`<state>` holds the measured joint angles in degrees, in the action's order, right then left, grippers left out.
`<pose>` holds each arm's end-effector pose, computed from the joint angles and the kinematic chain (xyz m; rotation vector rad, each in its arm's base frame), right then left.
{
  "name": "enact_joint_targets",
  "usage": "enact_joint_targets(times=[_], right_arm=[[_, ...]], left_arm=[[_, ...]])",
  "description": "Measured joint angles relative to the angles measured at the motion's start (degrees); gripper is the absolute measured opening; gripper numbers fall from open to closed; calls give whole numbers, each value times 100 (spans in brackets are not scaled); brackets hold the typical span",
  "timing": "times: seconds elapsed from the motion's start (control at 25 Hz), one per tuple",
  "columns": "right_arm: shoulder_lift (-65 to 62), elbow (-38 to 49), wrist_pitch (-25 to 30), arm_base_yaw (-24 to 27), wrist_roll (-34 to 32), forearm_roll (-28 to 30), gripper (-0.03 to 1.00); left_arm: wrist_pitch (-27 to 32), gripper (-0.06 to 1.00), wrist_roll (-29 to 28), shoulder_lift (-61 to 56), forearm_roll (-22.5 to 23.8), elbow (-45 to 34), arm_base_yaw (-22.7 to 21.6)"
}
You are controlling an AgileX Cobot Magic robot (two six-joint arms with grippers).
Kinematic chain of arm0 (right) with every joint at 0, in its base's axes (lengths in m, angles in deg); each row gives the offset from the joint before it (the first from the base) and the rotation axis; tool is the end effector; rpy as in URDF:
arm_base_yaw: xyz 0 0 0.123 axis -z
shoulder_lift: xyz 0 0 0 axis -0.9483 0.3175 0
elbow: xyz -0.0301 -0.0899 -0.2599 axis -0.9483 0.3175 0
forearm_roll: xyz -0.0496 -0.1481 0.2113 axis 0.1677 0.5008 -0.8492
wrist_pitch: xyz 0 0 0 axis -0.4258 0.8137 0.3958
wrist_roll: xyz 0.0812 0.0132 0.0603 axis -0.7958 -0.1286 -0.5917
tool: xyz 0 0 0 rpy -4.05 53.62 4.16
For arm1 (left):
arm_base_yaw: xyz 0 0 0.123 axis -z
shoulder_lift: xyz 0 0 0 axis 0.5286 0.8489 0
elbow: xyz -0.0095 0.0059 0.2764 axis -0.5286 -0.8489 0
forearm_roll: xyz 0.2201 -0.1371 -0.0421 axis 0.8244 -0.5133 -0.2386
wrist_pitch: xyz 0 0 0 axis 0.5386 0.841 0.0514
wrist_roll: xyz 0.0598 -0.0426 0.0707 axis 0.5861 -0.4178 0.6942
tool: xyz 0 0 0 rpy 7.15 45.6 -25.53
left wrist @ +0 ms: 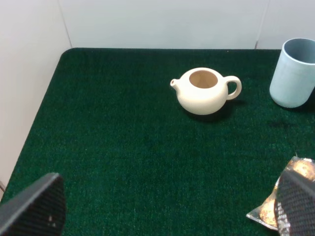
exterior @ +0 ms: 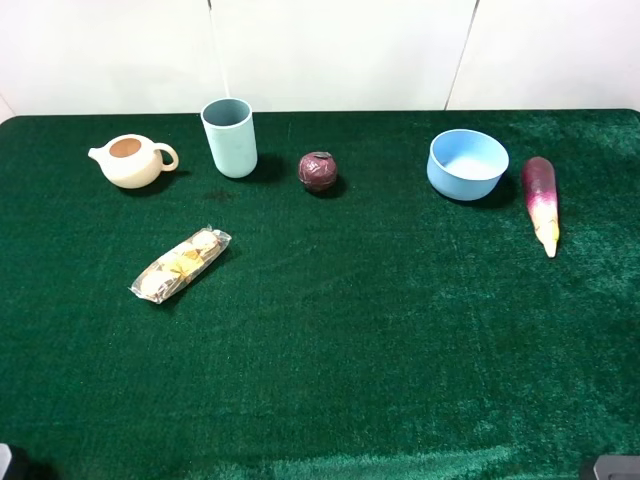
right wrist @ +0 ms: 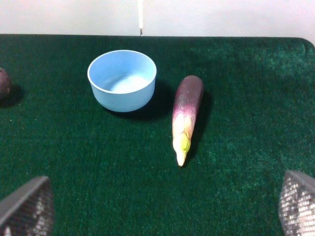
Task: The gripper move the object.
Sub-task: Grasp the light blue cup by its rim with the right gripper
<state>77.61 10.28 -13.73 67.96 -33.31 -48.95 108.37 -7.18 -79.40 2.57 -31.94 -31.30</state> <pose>0.0239 0.0021 0.2812 -0.0456 1.9992 0.0586 0.0300 0.0073 0.2961 -0.0546 1.8613 0.0536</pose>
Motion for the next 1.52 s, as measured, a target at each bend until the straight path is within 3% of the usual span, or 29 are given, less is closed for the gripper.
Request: enact_joint_targets(times=[1.04,1.24,1.52], right_arm=[[76,0,0,0,0,-7,69],[1042,-134,-152,0,139,-123,69],[2803,-752,-636,0,881,-447,69]], left_arm=[[0,84,0,0,0,0,0],[0,84,0,0,0,0,0],[0,84,0,0,2,0,0]])
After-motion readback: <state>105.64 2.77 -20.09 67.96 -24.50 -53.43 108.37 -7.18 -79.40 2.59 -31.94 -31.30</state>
